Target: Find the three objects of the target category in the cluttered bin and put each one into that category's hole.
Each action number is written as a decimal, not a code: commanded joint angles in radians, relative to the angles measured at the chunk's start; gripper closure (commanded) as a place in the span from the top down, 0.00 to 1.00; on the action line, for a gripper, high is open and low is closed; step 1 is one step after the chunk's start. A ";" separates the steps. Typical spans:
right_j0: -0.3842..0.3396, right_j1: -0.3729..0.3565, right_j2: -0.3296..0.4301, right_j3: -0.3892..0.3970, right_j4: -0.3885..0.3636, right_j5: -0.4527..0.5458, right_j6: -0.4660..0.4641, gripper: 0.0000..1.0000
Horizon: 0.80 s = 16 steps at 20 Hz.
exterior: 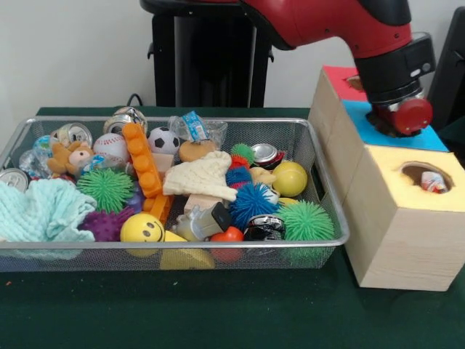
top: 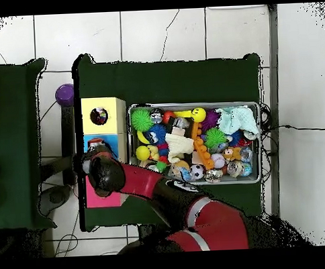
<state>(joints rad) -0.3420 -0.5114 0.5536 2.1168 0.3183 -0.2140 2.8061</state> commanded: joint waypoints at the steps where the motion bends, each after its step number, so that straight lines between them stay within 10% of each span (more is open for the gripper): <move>1: 0.150 0.400 0.097 -0.150 0.073 -0.169 0.324 0.00; 16: 0.257 0.291 -0.009 -0.152 0.172 -0.080 0.267 0.00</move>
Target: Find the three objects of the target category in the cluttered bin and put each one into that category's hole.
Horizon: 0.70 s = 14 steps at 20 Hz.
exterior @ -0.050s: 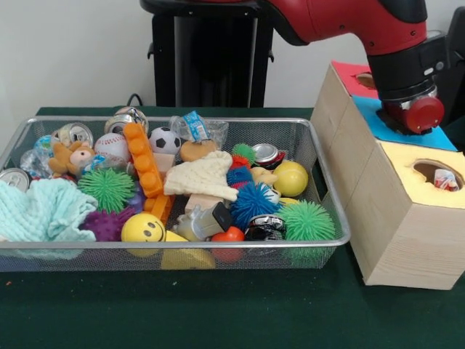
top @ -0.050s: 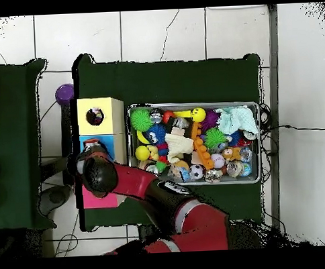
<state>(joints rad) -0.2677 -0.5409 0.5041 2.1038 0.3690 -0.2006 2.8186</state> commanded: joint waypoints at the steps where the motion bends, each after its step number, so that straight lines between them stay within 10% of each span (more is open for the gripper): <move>1: 0.189 0.313 0.034 -0.138 0.125 -0.092 0.254 0.00; 6: 0.250 0.234 -0.026 -0.106 0.179 -0.067 0.254 0.00; 14: 0.649 -0.047 -0.490 -0.075 0.461 0.281 0.108 0.00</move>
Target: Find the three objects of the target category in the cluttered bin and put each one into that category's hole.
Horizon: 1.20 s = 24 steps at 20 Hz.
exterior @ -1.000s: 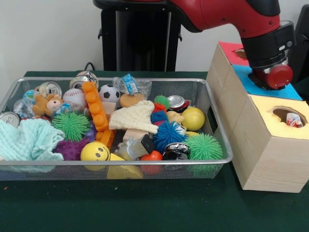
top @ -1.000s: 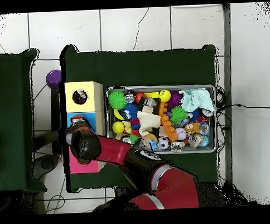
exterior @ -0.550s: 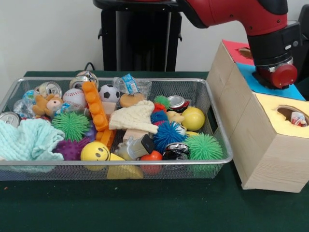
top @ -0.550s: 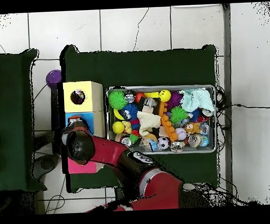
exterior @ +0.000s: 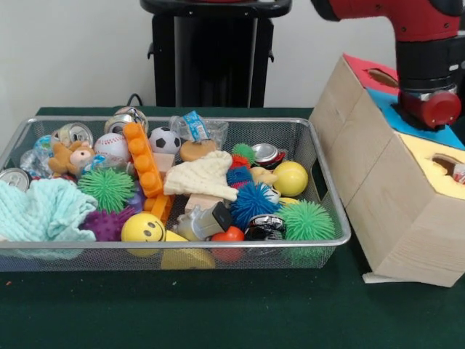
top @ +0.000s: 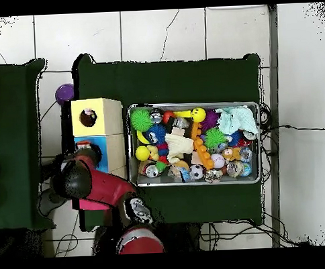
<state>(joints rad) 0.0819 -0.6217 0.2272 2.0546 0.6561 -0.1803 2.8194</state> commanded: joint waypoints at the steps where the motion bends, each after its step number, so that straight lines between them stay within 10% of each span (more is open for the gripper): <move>1: 0.318 0.002 -0.241 -0.019 0.165 0.299 0.116 0.00; 8: 0.488 -0.089 -0.527 -0.129 0.027 0.618 0.217 0.00; 24: 0.461 -0.071 -0.613 -0.153 0.029 0.666 0.208 0.00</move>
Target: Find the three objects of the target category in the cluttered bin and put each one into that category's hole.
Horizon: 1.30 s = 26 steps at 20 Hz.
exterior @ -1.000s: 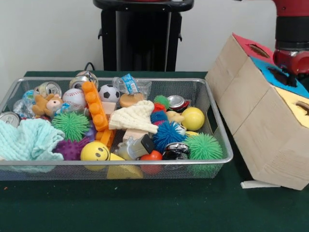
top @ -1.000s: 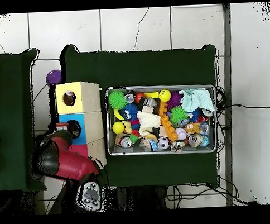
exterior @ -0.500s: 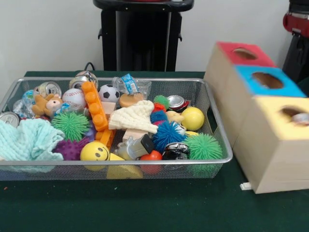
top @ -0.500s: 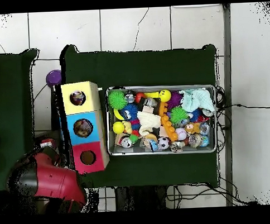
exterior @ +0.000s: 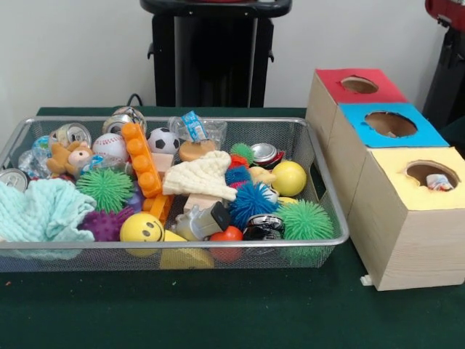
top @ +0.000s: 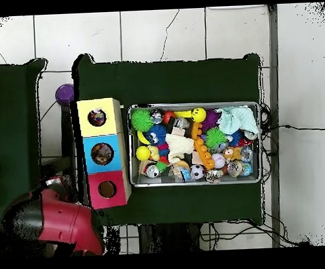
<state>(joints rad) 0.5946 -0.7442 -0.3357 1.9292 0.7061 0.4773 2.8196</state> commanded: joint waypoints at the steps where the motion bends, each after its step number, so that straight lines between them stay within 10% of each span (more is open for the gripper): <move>1: -0.068 0.045 -0.039 -0.012 -0.017 -0.006 0.188 0.00; 11: -0.119 0.127 -0.158 -0.023 -0.202 -0.126 0.014 0.00; 26: -0.060 0.238 -0.158 -0.042 -0.225 -0.270 0.101 0.00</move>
<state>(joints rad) 0.5174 -0.5795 -0.5164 1.9122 0.5236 0.2567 2.8196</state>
